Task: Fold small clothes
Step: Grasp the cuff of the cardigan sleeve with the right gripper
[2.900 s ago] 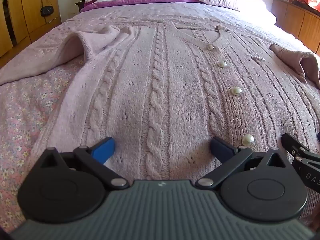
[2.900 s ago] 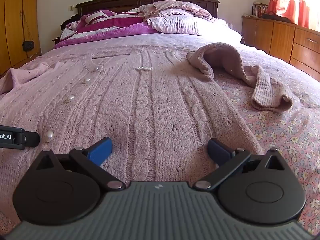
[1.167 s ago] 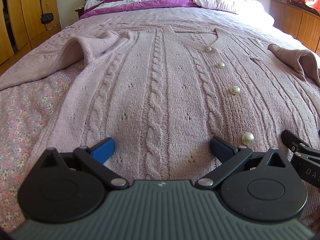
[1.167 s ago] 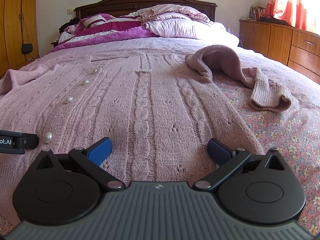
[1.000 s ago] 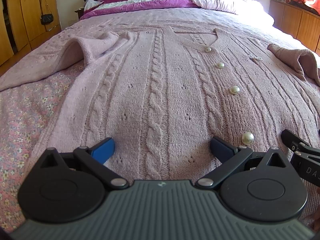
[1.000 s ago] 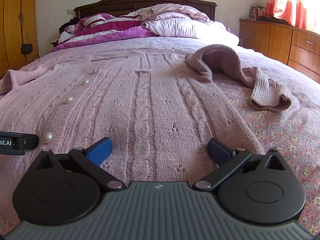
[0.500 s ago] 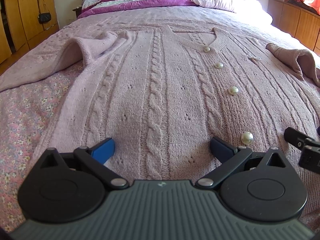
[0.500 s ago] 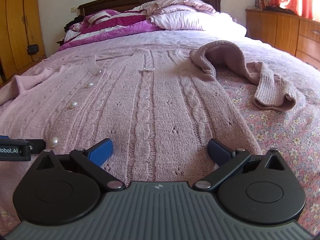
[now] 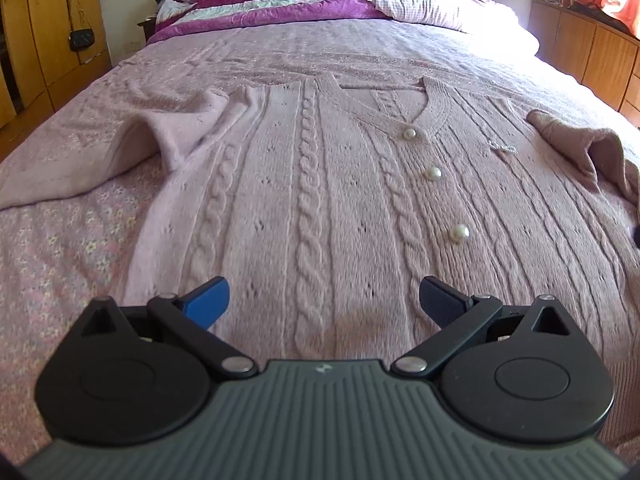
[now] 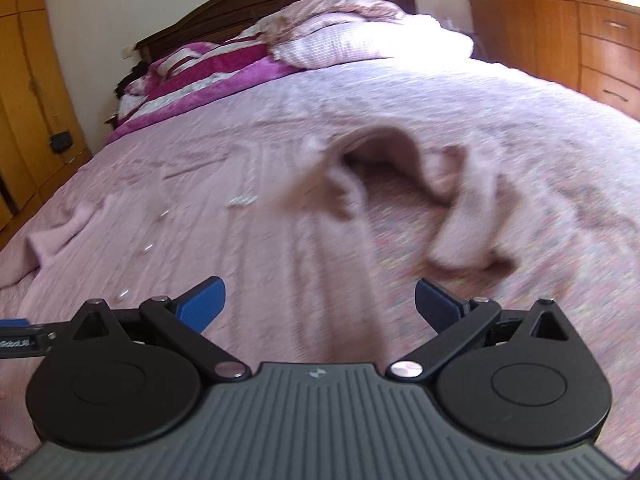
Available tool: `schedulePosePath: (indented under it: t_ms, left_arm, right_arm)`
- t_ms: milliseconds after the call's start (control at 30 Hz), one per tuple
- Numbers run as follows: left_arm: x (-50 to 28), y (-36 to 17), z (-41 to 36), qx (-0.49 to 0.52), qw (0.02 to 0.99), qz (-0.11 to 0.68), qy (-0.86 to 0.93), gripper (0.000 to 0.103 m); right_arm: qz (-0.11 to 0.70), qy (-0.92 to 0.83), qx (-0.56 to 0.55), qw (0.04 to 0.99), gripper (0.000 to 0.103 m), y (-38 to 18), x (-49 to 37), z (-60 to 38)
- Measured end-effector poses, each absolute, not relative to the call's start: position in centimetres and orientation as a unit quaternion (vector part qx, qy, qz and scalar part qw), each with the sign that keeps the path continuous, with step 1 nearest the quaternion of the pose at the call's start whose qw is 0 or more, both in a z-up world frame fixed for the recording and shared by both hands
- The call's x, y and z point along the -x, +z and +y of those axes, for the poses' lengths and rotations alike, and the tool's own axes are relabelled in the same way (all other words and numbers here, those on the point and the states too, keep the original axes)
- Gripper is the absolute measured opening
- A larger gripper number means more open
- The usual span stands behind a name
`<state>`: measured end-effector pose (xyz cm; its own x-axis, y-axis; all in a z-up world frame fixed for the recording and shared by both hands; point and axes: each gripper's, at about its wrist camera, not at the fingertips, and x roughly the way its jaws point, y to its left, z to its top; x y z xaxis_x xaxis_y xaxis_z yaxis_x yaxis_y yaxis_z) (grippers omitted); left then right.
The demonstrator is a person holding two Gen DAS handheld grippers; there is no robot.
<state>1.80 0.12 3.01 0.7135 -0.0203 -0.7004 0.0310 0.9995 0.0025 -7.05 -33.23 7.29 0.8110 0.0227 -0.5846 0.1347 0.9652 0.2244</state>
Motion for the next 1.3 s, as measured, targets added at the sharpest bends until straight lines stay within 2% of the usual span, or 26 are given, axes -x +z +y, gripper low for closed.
schedulePosePath:
  t_ms: [267,633,700,800,833,867,967,1067,1300]
  left_arm:
    - [-3.6,1.8,-0.4,-0.007,0.917,0.398,-0.010,0.103]
    - [-3.2,0.4,-0.7,-0.023,0.923,0.384,-0.012,0.103]
    - [-3.3,0.3,-0.8,-0.023,0.923,0.383,-0.010,0.103]
    - [-3.3,0.3,-0.9,-0.025,0.924,0.381,-0.009,0.103]
    - [-3.2,0.3,-0.9,-0.026,0.925,0.380,-0.009,0.103]
    - [-3.2,0.3,-0.9,-0.028,0.925,0.379,-0.009,0.103]
    - [-3.2,0.3,-1.0,-0.029,0.925,0.380,-0.009,0.103]
    - [-3.2,0.3,-1.0,-0.029,0.924,0.380,-0.009,0.103]
    - [-3.3,0.3,-1.0,-0.027,0.923,0.384,-0.008,0.103]
  right_arm:
    - [0.292,-0.110,-0.126,0.942,0.103,7.6,5.7,-39.8]
    - [0.311,-0.134,-0.186,0.922,0.102,3.8,2.0,-45.2]
    - [0.306,-0.129,-0.180,0.926,0.095,3.5,1.8,-44.9]
    - [0.301,-0.120,-0.177,0.930,0.077,3.5,1.6,-44.9]
    - [0.297,-0.116,-0.174,0.932,0.065,3.7,1.6,-44.8]
    - [0.295,-0.112,-0.174,0.933,0.048,3.9,1.5,-44.8]
    - [0.287,-0.109,-0.184,0.934,0.015,4.5,1.4,-45.3]
    - [0.263,-0.119,-0.182,0.940,0.011,5.8,1.6,-46.1]
    - [0.210,-0.175,-0.180,0.945,0.009,9.5,2.6,-49.8]
